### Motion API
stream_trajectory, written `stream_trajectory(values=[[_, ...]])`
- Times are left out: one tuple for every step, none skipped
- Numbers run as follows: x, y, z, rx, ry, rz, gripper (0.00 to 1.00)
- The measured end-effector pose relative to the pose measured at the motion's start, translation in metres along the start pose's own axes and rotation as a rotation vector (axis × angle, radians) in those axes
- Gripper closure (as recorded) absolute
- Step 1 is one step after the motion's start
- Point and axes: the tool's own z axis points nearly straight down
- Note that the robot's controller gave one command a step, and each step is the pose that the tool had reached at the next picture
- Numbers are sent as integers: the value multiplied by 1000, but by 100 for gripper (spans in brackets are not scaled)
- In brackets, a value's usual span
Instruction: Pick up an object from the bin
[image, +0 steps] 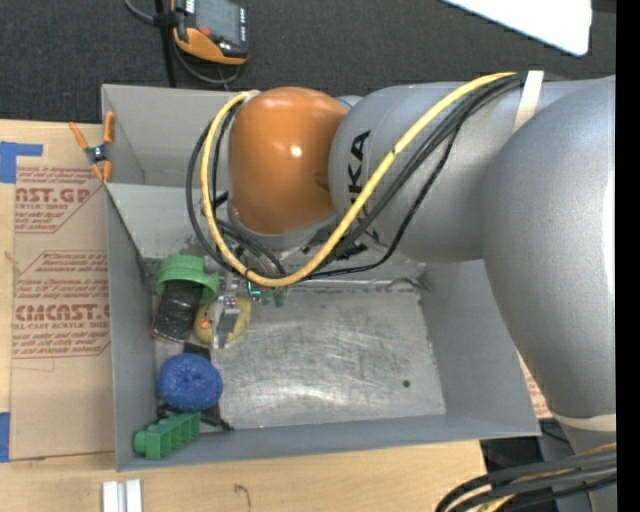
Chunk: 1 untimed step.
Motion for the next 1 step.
stream_trajectory(values=[[-15, -2, 34, -2, -9, -52, 0]])
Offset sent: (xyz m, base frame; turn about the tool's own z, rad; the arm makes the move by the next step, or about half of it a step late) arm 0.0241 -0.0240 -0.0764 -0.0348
